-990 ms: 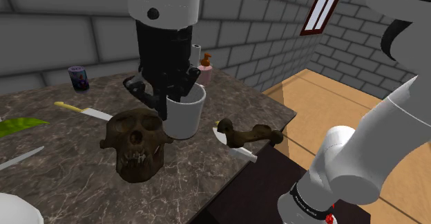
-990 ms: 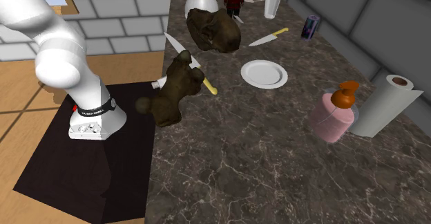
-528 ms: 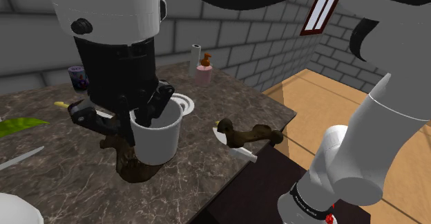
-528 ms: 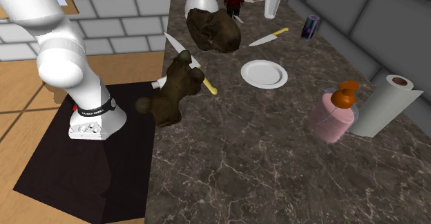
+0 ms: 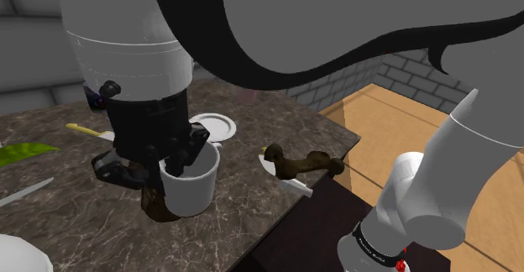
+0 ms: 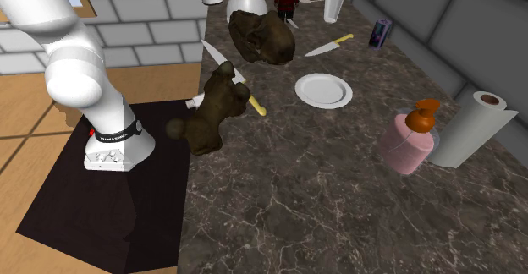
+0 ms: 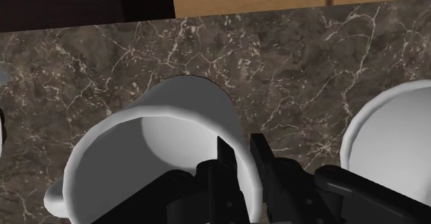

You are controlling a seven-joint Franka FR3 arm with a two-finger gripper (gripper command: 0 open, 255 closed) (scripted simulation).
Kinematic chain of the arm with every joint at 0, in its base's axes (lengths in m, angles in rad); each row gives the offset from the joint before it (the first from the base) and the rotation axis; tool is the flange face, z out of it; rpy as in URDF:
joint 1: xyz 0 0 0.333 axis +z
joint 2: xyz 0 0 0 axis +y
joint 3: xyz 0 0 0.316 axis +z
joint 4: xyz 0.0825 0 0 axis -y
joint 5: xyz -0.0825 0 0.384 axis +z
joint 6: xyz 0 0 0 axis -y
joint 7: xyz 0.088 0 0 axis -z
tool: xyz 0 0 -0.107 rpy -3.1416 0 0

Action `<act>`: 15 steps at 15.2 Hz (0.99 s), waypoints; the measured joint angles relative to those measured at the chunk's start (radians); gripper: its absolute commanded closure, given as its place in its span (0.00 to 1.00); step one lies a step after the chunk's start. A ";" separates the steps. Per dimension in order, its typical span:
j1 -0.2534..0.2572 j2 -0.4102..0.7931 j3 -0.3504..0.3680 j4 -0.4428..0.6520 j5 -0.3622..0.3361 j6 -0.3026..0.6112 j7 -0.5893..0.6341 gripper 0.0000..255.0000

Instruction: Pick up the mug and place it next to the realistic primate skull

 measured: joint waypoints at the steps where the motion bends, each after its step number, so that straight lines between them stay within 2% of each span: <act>1: 0.000 0.003 0.000 -0.012 -0.002 0.014 0.001 1.00; 15: 0.000 0.014 0.000 -0.192 -0.011 0.202 0.014 1.00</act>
